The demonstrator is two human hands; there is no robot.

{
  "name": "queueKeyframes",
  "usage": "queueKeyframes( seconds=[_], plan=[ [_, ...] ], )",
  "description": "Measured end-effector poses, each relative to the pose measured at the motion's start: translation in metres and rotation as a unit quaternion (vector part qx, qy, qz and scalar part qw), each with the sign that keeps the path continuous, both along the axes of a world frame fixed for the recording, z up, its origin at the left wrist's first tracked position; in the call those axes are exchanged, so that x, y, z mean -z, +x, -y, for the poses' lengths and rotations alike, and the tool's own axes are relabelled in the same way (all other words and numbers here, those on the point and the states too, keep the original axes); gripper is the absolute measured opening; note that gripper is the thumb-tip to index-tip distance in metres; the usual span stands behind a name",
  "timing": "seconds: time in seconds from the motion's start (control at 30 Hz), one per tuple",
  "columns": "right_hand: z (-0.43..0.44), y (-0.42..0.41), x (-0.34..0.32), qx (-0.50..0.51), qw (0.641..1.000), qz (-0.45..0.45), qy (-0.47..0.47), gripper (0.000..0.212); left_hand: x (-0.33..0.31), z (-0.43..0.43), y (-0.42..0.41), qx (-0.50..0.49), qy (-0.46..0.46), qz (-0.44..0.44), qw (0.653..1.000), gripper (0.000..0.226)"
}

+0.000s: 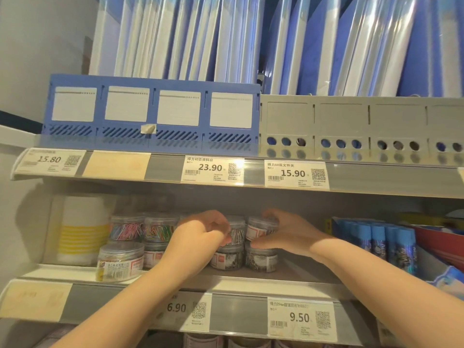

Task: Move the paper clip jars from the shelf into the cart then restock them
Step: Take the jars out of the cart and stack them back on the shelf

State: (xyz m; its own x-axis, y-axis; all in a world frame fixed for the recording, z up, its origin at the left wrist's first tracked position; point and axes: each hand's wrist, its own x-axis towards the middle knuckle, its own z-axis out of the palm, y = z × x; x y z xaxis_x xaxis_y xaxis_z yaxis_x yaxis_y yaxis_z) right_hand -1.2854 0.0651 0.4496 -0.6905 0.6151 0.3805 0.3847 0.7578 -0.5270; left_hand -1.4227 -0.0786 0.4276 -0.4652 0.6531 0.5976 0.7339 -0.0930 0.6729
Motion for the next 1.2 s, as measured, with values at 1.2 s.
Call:
queueKeyframes(
  seconds=[1.2],
  plan=[
    [0.0038, -0.0011, 0.0079, -0.001, 1.0, -0.011, -0.024, 0.084, -0.0033, -0.0006, 0.0047, -0.011, 0.041, 0.089, 0.995, 0.019]
  ],
)
